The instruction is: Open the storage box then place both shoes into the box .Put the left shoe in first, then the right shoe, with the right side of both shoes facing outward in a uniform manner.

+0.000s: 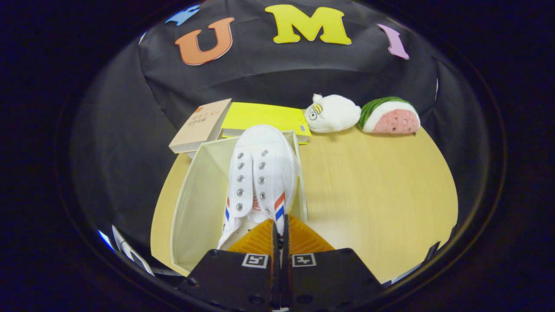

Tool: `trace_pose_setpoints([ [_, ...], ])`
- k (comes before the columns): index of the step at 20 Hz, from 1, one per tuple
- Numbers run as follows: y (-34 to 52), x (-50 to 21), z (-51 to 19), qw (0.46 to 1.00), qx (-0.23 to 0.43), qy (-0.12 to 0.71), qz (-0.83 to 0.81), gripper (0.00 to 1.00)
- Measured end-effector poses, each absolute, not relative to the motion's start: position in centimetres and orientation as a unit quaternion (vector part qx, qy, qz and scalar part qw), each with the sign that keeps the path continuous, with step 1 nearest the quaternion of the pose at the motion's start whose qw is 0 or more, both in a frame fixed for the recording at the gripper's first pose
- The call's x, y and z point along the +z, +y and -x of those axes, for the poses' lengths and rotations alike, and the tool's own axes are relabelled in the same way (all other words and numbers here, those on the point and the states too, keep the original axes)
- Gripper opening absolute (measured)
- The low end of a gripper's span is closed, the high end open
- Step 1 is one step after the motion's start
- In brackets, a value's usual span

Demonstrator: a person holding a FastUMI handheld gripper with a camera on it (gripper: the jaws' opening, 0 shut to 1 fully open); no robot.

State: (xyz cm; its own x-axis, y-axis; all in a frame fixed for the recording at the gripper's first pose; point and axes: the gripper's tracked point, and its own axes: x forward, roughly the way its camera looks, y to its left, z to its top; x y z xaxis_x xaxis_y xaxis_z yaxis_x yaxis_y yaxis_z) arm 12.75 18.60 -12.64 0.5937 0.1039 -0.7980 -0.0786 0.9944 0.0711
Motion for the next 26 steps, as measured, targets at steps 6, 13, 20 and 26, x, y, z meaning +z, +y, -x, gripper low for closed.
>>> trace_pose_setpoints([
  [6,18.9,-15.5,-11.5,0.879,0.048,0.474,0.016,0.08],
  [13,19.2,-14.7,-11.0,0.891,0.055,0.45,0.004,0.25],
  [20,16.4,-6.2,-8.6,0.96,0.019,0.279,-0.007,0.95],
  [26,12.4,-2.5,-5.1,0.981,0.005,0.196,-0.012,1.0],
])
